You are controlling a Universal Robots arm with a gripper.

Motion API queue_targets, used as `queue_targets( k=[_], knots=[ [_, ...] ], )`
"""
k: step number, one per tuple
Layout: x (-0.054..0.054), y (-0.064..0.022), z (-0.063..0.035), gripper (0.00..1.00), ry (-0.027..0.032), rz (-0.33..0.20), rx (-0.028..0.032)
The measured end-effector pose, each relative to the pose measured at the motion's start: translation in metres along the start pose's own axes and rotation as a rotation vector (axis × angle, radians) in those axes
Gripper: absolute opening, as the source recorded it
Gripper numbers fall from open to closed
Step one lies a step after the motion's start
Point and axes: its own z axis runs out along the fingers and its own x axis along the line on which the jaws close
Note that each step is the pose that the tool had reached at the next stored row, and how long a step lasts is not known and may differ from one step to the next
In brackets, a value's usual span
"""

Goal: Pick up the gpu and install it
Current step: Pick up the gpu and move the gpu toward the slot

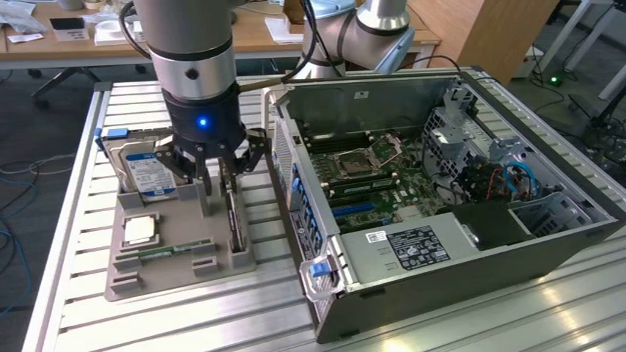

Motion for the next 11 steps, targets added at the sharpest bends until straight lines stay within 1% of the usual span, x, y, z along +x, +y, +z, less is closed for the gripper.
queue_targets(
  k=[6, 11],
  knots=[
    [0.0, -0.0005, 0.0108, 0.42, 0.0, 0.0, 0.0],
    [0.0, -0.0006, 0.0121, 0.42, 0.0001, 0.0, 0.0001]
  ],
)
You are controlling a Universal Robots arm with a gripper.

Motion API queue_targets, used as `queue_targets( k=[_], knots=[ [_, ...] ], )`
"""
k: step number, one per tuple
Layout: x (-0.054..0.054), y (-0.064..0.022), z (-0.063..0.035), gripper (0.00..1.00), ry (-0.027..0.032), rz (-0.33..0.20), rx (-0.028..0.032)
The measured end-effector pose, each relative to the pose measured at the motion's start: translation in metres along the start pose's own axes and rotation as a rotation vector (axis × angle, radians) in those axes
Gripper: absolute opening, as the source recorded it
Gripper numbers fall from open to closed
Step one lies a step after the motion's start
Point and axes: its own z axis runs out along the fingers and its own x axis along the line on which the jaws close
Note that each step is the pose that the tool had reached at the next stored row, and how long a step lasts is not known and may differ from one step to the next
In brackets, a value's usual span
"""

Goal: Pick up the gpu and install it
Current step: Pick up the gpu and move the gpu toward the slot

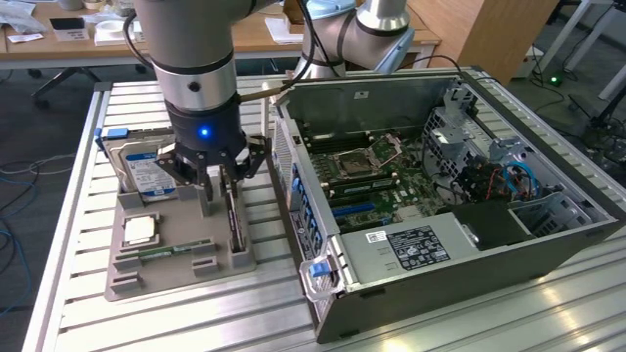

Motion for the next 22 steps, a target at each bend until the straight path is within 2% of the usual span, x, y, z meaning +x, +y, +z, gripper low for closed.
queue_targets(
  k=[9, 22],
  knots=[
    [-0.006, 0.0004, 0.0039, 0.42, -0.0002, 0.0, 0.0008],
    [-0.009, -0.0001, 0.0211, 0.42, -0.0005, 0.0, 0.0033]
  ],
)
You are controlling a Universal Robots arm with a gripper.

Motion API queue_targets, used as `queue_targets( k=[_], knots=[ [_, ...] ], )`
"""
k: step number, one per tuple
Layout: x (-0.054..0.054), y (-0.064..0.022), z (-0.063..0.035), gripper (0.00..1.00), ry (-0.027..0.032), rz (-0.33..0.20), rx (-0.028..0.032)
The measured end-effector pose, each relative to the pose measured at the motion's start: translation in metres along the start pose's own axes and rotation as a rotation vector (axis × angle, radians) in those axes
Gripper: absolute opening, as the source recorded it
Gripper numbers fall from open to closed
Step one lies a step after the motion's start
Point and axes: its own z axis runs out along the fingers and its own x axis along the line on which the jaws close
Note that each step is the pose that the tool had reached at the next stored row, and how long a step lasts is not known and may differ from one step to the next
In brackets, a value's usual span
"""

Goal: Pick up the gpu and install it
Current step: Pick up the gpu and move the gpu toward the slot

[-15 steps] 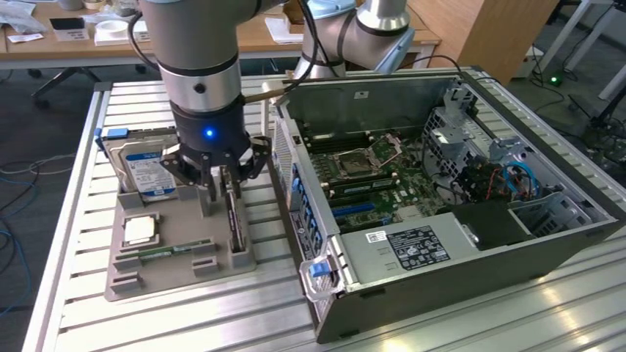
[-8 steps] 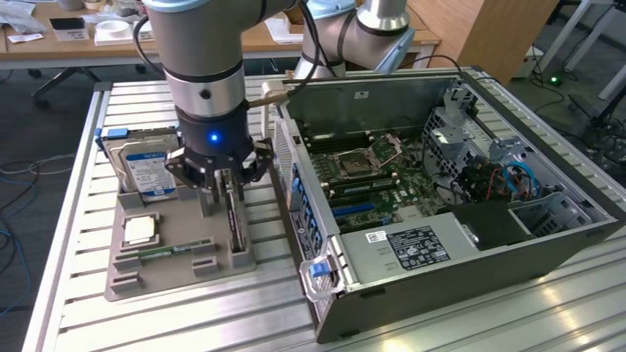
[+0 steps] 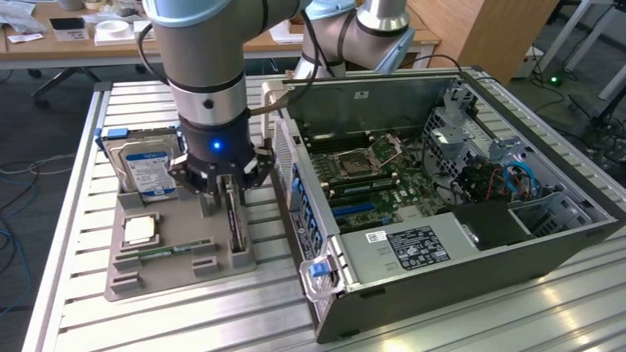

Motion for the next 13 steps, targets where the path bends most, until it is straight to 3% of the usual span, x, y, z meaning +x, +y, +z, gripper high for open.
queue_targets(
  k=[13],
  knots=[
    [0.0009, 0.0048, 0.0112, 0.42, -0.0001, 0.0, 0.0011]
  ],
)
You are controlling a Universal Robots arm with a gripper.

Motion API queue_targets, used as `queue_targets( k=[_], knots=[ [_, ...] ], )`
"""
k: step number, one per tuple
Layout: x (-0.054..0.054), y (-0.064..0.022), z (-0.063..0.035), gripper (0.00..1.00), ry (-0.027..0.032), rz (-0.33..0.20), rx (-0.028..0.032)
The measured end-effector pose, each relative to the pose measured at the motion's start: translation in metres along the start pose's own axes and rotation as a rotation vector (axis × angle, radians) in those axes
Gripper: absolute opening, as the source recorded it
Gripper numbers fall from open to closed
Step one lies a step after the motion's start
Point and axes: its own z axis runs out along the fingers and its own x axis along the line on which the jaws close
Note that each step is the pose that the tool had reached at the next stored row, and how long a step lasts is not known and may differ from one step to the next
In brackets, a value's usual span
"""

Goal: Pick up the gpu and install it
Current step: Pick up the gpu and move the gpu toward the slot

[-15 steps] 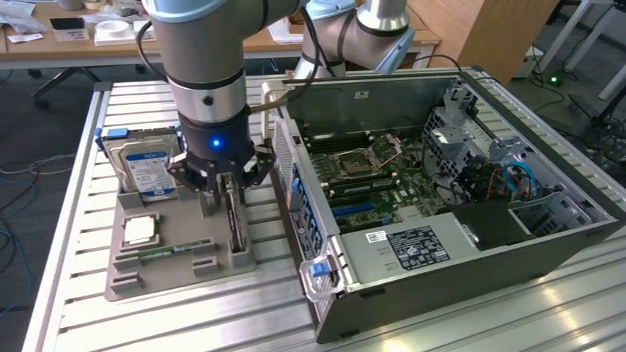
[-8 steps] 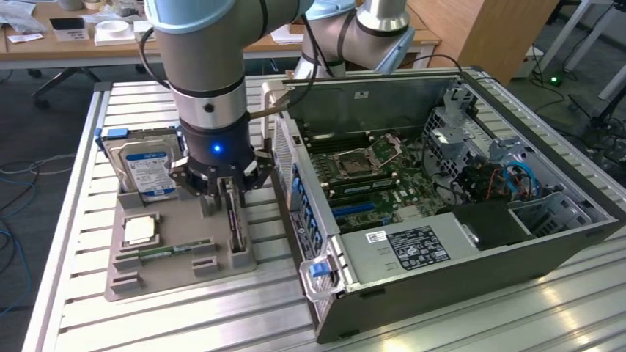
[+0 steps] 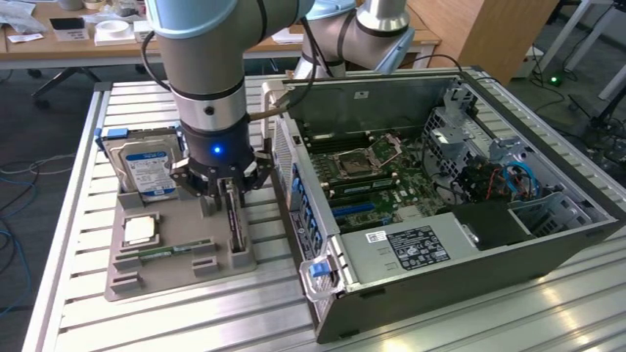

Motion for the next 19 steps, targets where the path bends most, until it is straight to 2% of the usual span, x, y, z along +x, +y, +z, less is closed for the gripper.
queue_targets(
  k=[12, 19],
  knots=[
    [0.001, 0.0026, 0.0114, 0.42, 0.0, 0.0, 0.0006],
    [0.001, 0.0054, 0.0143, 0.42, 0.0, 0.0, 0.0006]
  ],
)
